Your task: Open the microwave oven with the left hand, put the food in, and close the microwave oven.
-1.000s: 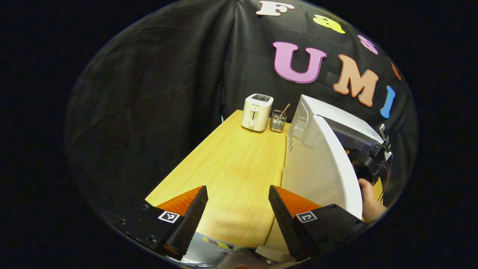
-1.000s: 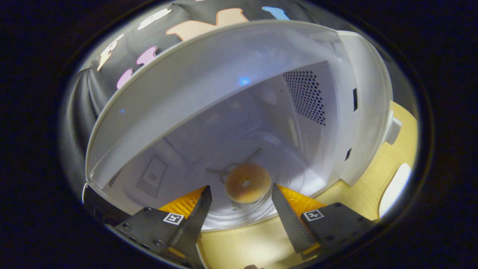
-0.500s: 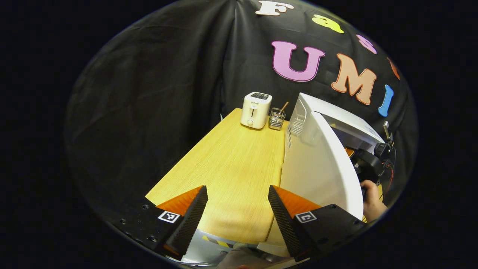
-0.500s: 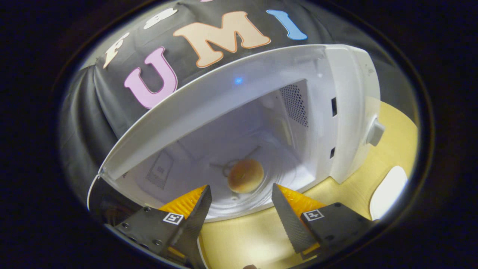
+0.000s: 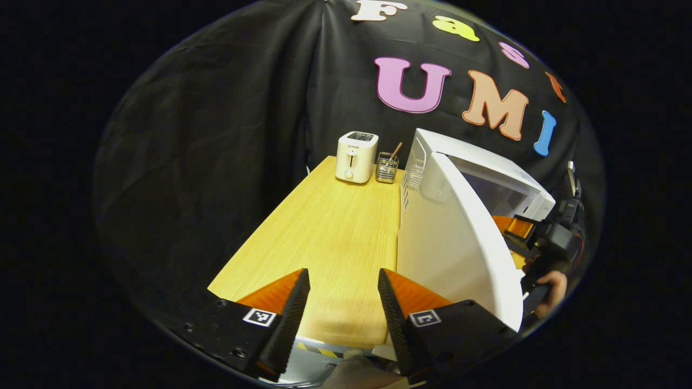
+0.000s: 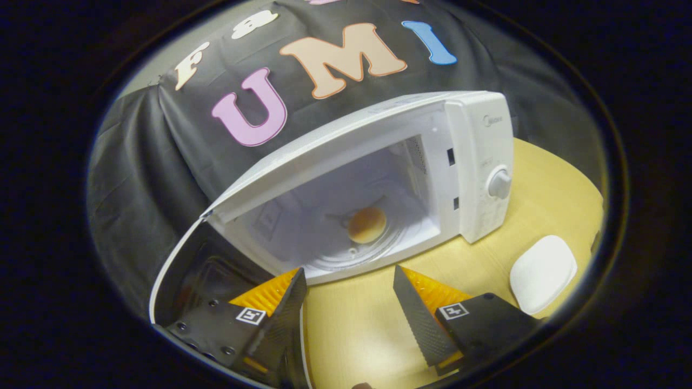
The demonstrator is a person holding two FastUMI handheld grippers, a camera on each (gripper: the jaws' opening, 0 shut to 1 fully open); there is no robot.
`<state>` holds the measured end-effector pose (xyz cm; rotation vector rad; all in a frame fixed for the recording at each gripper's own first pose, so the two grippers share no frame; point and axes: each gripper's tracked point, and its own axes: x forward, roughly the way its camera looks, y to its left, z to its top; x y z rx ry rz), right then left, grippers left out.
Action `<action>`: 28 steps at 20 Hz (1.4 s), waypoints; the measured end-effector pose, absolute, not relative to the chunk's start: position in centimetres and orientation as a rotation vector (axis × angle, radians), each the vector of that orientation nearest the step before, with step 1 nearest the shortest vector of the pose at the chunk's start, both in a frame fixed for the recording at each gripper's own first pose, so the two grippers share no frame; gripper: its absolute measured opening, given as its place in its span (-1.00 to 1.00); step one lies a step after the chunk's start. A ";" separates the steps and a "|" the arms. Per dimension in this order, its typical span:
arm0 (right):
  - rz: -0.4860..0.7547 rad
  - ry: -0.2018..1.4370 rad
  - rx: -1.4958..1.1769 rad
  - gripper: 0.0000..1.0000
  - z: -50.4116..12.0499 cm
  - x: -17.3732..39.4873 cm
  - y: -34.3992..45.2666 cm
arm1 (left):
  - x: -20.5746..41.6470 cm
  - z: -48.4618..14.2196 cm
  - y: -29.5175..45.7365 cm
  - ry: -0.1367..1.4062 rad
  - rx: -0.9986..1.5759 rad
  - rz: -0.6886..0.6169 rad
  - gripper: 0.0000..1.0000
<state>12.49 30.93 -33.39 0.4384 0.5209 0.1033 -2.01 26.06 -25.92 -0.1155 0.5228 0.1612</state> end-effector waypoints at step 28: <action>-0.043 0.460 0.281 0.99 -27.0 0.4 12.0 | -1.3 -26.0 15.8 0.551 -0.012 -0.006 -0.99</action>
